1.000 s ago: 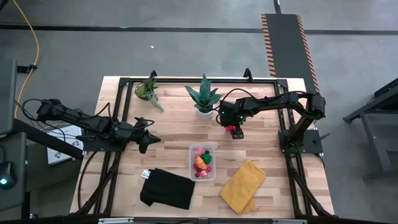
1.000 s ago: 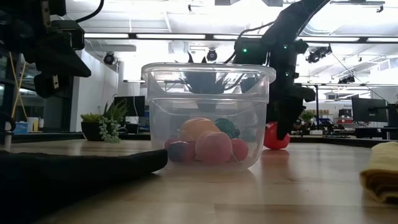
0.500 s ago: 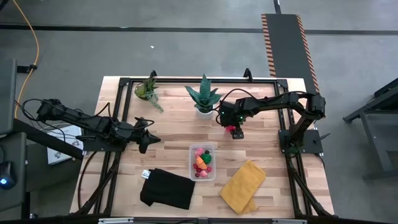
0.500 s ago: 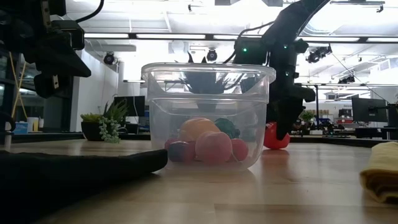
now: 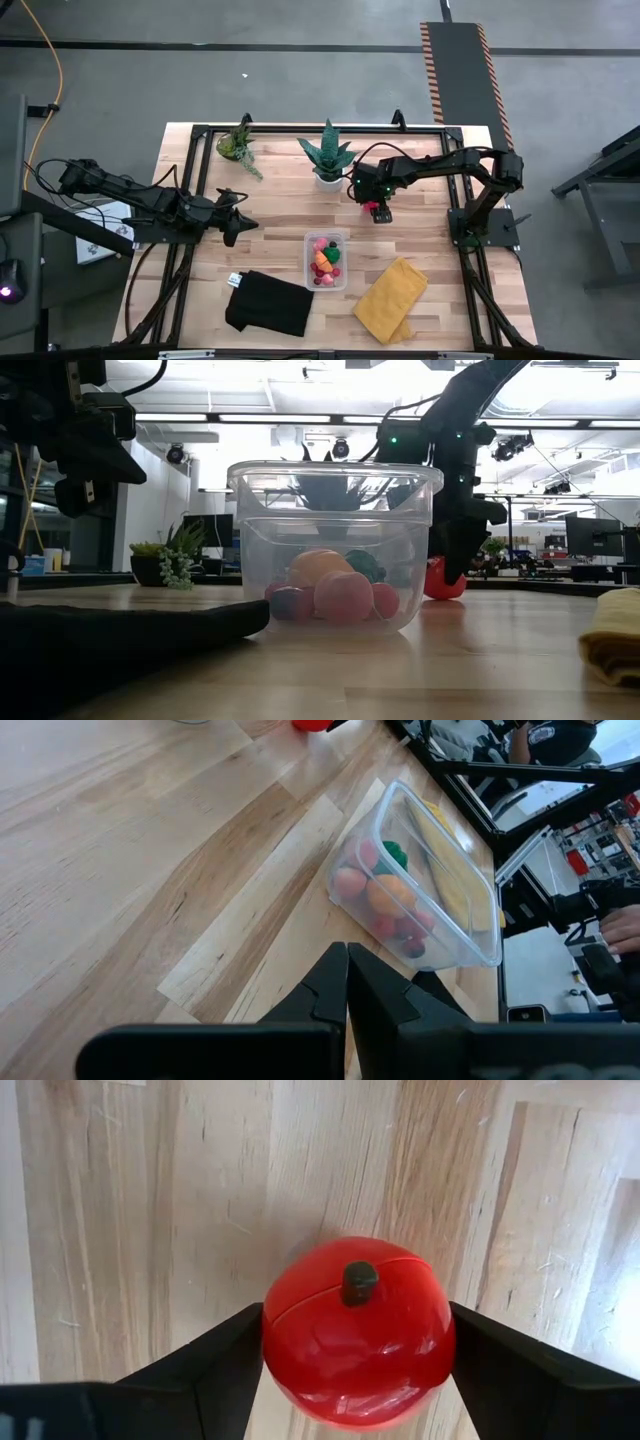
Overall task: Pick and placing Produce into tupperware
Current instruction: Put the apple into the transparent container
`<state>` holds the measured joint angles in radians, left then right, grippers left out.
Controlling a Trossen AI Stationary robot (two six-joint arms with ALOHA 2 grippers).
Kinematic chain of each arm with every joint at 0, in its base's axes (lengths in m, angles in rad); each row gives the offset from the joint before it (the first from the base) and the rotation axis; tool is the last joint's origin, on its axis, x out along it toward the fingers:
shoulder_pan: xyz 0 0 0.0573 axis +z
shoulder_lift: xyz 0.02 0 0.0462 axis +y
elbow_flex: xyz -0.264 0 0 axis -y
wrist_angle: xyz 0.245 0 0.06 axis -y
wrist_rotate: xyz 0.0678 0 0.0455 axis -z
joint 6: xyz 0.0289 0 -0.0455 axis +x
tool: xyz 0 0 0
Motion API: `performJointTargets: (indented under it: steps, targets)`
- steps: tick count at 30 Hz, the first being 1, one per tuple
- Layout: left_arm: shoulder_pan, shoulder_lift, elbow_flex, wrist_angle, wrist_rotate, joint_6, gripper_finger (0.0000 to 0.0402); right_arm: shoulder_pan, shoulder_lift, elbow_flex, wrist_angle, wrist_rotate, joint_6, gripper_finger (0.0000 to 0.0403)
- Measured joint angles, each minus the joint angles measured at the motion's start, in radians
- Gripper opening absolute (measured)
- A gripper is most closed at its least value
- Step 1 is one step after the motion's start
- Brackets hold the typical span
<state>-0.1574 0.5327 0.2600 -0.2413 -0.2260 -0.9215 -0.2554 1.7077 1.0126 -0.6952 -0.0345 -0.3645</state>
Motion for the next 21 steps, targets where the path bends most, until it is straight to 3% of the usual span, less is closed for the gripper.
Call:
performJointTargets:
  steps: [21]
  targets:
    - [0.000,0.000,0.000,0.000,0.000,0.000,0.0001,0.000,0.000,0.000,-0.003,-0.010,0.078,0.0273]
